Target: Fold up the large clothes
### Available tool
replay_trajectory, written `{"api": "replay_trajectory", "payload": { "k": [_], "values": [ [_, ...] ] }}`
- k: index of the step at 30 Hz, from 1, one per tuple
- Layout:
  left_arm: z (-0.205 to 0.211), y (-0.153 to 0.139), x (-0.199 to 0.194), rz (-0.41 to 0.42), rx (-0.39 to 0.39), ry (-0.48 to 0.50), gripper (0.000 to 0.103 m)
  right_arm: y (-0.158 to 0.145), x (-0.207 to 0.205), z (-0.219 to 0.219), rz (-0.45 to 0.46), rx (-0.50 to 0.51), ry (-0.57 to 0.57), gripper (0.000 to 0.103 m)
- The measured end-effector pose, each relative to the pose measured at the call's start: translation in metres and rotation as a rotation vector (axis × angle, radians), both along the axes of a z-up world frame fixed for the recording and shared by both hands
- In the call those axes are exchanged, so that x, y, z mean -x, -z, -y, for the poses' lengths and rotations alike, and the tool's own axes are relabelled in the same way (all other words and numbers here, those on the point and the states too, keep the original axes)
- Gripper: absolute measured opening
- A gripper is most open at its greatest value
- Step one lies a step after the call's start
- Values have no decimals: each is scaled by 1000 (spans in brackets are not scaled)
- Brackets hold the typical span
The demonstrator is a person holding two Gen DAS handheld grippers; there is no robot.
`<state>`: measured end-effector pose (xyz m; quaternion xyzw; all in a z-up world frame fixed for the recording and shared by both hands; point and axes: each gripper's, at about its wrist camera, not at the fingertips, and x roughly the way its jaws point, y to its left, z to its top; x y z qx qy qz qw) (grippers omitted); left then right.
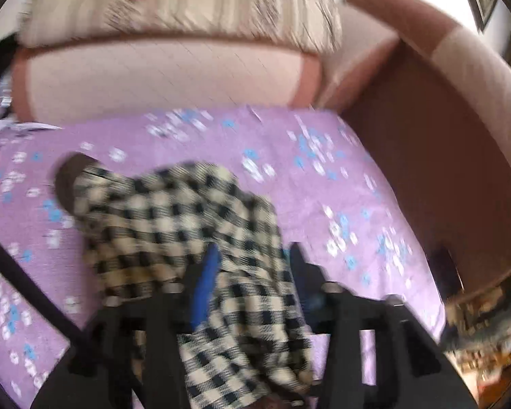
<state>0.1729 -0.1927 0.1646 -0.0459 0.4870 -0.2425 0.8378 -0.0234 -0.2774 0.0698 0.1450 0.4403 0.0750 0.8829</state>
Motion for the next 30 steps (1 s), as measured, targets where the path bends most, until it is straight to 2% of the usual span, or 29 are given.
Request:
{"api": "replay_trajectory", "payload": {
  "k": [2, 4, 6, 7, 8, 12, 15, 18, 21, 25, 26, 27, 28, 29, 30],
  "values": [
    [-21, -7, 11, 53, -26, -27, 52, -10, 8, 20, 12, -87, 17, 22],
    [-35, -5, 21, 84, -70, -41, 52, -31, 16, 45, 68, -162, 54, 29],
    [-50, 4, 34, 118, -122, -57, 52, -51, 20, 61, 158, -168, 112, 39],
    [-52, 10, 38, 119, -138, -66, 52, -60, 17, 65, 192, -168, 126, 47],
    [-57, 17, 39, 113, -146, -73, 52, -64, 10, 65, 204, -178, 125, 52],
    [-69, 51, 54, 32, -110, -84, 52, -62, -54, 55, 170, -237, 58, 52],
    [-56, 73, 69, 19, -153, -54, 52, -49, -104, 43, 116, -206, 11, 52],
    [-41, 86, 85, 77, -256, -19, 52, -38, -134, 39, 96, -144, 18, 52],
    [-33, 93, 96, 130, -329, 20, 52, -31, -162, 33, 99, -106, 5, 57],
    [-35, 97, 96, 128, -333, 17, 52, -26, -190, 30, 122, -54, -14, 63],
    [-37, 98, 96, 123, -331, 13, 52, -24, -194, 28, 119, -57, -27, 63],
    [-38, 99, 96, 120, -333, 11, 52, -18, -199, 22, 101, -83, -80, 57],
    [-37, 99, 97, 115, -338, 10, 52, -14, -202, 16, 82, -99, -127, 20],
    [-39, 95, 98, 113, -335, 7, 52, -14, -204, 10, 66, -105, -163, 8],
    [-38, 90, 100, 116, -321, 3, 52, -17, -203, 9, 78, -106, -167, 8]
  ]
}}
